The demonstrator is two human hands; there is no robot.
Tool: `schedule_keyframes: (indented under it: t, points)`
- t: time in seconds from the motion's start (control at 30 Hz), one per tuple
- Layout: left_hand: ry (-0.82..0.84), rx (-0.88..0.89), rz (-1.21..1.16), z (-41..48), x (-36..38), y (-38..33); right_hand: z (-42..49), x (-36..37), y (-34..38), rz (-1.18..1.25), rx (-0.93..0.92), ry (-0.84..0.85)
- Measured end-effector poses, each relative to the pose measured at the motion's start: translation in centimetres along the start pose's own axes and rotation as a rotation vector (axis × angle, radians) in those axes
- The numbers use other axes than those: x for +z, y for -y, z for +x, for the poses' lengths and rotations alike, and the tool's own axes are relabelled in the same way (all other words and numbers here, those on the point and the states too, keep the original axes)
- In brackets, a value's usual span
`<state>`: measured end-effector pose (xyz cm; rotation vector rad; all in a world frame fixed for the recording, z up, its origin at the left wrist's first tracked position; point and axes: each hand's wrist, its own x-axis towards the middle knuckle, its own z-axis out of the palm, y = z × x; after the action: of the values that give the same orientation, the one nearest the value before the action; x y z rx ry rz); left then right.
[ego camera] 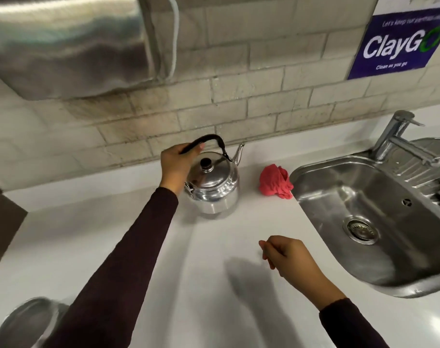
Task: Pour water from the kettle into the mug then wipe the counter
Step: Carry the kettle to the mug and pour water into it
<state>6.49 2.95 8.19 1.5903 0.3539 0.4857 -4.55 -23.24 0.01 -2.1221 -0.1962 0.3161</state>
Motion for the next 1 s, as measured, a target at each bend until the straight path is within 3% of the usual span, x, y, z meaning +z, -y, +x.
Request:
schedule_keyframes:
  t: [0.33,0.77,1.0]
  points:
    - [-0.360,0.141,0.093,-16.5,-10.2,-8.8,-0.4,3.1,3.0,0.013,-0.277,0.220]
    - [-0.800,0.022,0.228,-33.1,-25.9,-12.3,-3.7,11.5,6.9,0.008,-0.443,0.551]
    - [-0.815,0.014,0.501,-34.2,-31.2,-12.2,-4.8,15.5,8.8,-0.013,-0.464,0.583]
